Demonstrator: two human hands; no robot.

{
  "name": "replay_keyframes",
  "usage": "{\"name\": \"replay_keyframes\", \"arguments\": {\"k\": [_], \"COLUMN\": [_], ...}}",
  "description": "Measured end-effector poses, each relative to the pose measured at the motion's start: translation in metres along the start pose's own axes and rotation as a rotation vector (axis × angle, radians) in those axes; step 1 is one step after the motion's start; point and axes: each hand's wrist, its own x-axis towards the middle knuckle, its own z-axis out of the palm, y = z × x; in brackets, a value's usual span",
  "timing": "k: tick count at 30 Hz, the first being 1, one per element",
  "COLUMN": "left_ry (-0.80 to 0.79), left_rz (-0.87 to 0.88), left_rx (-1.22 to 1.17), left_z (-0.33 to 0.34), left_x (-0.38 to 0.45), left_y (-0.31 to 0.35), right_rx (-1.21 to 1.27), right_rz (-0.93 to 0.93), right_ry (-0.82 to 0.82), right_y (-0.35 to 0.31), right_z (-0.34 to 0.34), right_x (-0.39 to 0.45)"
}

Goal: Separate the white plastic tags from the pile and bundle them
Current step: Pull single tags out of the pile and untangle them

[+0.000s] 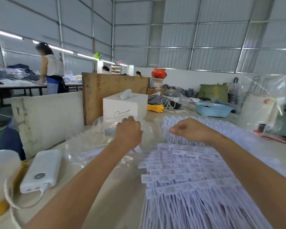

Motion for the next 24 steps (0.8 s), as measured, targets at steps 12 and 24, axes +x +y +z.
{"name": "replay_keyframes", "arguments": {"k": [12, 24], "left_ry": [-0.431, 0.012], "left_rz": [0.462, 0.620], "left_rx": [-0.409, -0.335], "left_z": [-0.013, -0.045], "left_x": [-0.004, -0.028], "left_y": [0.134, 0.189], "right_rx": [-0.087, 0.530], "right_rz": [0.004, -0.123], "right_ry": [0.350, 0.478], "right_y": [0.136, 0.110], "right_z": [-0.019, -0.007], "right_x": [-0.108, -0.134]}}
